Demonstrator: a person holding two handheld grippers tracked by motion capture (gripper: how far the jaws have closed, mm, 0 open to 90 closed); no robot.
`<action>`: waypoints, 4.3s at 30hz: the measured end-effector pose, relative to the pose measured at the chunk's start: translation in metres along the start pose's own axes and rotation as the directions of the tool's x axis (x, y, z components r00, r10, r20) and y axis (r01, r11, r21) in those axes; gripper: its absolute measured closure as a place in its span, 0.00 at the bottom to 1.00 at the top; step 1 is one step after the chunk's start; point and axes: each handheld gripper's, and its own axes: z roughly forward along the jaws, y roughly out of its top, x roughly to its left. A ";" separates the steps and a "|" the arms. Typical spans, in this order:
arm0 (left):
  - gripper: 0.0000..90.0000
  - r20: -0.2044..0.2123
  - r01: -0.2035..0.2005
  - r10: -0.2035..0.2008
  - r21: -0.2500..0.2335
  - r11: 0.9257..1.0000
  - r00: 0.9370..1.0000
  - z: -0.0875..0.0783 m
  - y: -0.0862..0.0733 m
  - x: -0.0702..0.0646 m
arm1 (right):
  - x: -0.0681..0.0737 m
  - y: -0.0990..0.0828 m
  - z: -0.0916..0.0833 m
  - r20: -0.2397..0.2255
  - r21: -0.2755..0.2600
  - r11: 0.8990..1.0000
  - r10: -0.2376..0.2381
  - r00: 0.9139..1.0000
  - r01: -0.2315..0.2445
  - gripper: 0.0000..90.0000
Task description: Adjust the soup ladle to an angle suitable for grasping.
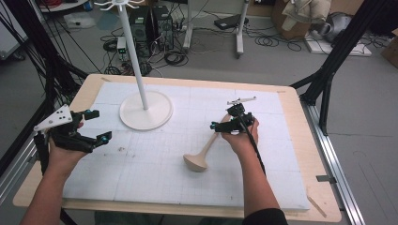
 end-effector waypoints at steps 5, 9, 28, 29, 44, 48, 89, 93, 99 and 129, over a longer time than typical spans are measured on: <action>0.02 0.004 -0.007 0.007 0.005 1.000 1.000 0.001 0.000 -0.001 | 0.005 0.001 0.017 0.008 0.050 0.999 -0.004 1.000 0.004 0.01; 0.02 0.005 -0.006 0.006 0.009 1.000 1.000 0.002 -0.002 -0.001 | 0.005 -0.004 0.035 0.046 0.126 0.992 0.023 0.999 -0.029 0.01; 0.02 0.006 -0.001 0.001 0.010 1.000 1.000 0.003 -0.004 -0.002 | 0.016 -0.012 0.050 0.148 0.233 0.970 0.032 0.989 -0.066 0.25; 0.02 0.007 -0.002 0.002 0.011 1.000 1.000 0.004 -0.004 -0.002 | 0.014 -0.012 0.049 0.143 0.233 0.969 0.046 0.989 -0.078 0.28; 0.02 0.010 -0.005 0.004 0.015 1.000 1.000 0.006 -0.004 -0.003 | 0.013 -0.010 0.044 0.142 0.252 0.963 0.057 0.988 -0.091 0.39; 0.02 0.009 -0.005 0.005 0.016 1.000 1.000 0.005 -0.004 -0.002 | 0.015 -0.010 0.043 0.123 0.256 0.964 0.038 0.992 -0.069 0.45; 0.02 0.018 -0.009 0.009 0.031 0.999 1.000 0.014 -0.004 -0.002 | 0.019 -0.006 0.040 0.154 0.345 0.935 0.033 0.988 -0.085 0.72; 0.02 0.019 -0.009 0.009 0.028 1.000 1.000 0.014 -0.004 -0.001 | 0.022 -0.005 0.040 0.181 0.346 0.933 0.041 0.983 -0.102 0.75; 0.02 0.023 -0.010 0.009 0.027 1.000 1.000 0.015 -0.004 -0.002 | 0.030 -0.006 0.040 0.166 0.355 0.935 -0.058 0.984 -0.005 0.84; 0.02 -0.001 0.008 -0.008 0.041 0.999 1.000 0.008 0.011 -0.020 | 0.002 -0.013 -0.038 -0.046 0.004 1.000 -0.009 0.999 0.009 0.84</action>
